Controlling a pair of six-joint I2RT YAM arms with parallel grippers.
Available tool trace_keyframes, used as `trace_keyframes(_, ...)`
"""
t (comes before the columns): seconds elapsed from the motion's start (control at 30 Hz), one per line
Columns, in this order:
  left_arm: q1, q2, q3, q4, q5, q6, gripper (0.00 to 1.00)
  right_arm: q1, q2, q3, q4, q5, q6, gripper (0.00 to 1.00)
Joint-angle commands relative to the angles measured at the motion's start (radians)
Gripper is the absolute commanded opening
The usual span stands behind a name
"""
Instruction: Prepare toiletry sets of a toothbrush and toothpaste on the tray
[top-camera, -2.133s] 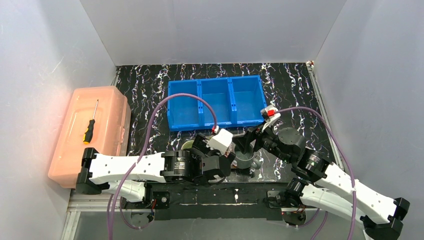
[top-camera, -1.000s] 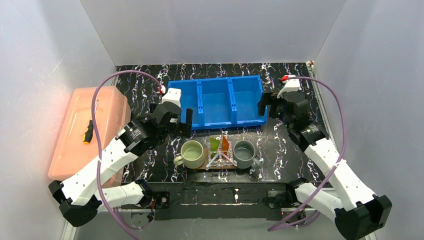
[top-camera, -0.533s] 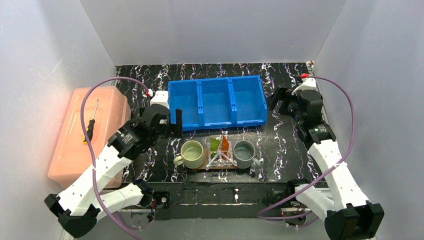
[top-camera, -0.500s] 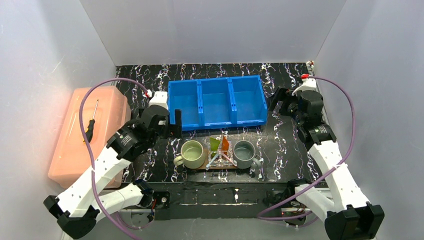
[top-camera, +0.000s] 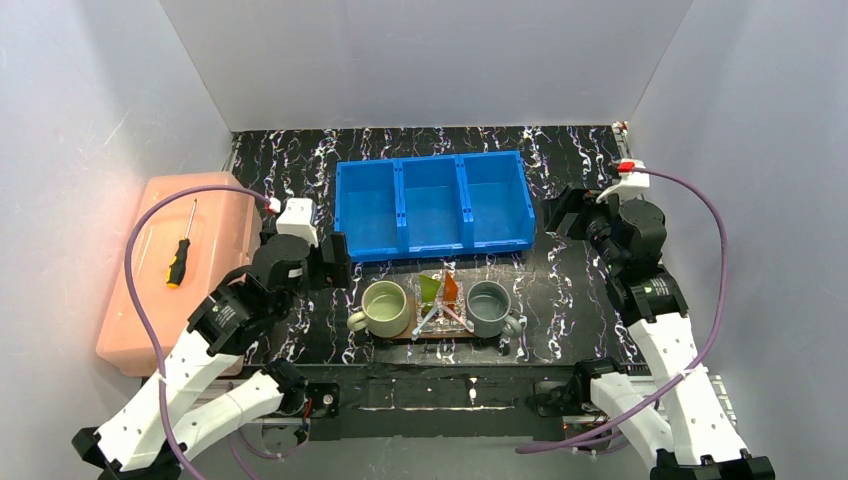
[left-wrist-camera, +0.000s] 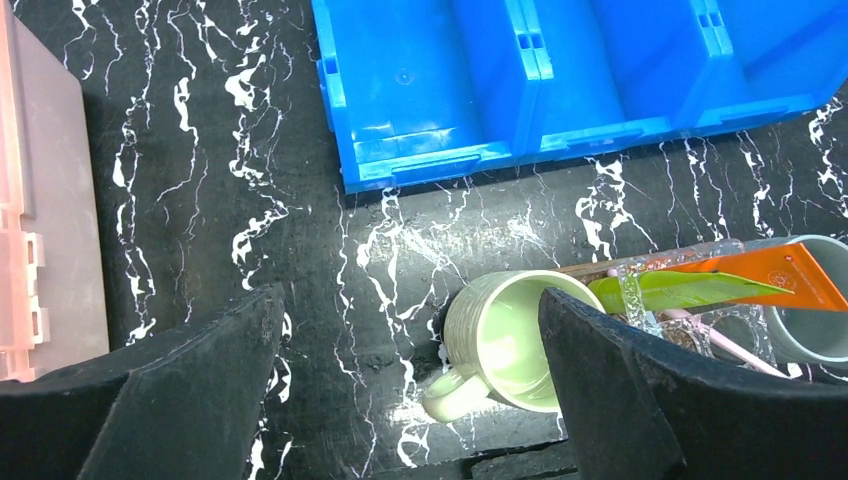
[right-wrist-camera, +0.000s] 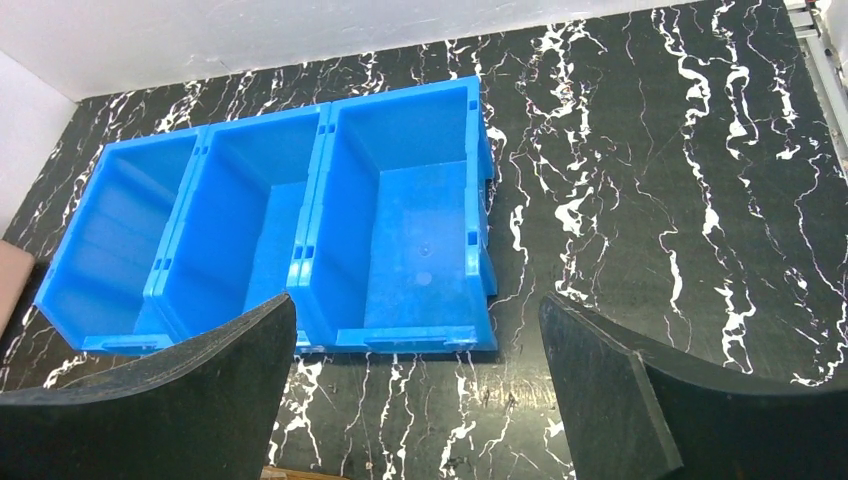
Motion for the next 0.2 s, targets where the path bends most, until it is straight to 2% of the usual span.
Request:
trace_keyframes(0.0,0.004,-0.025,-0.029,0.045,0.040,0.046,0.98,-0.003,-0.017,-0.018,0.047,-0.012,-0.030,0.98)
trace_keyframes(0.17,0.003,-0.050,-0.043,0.054,0.005,0.039,0.98,-0.004,-0.017,-0.032,0.059,-0.026,-0.030,0.98)
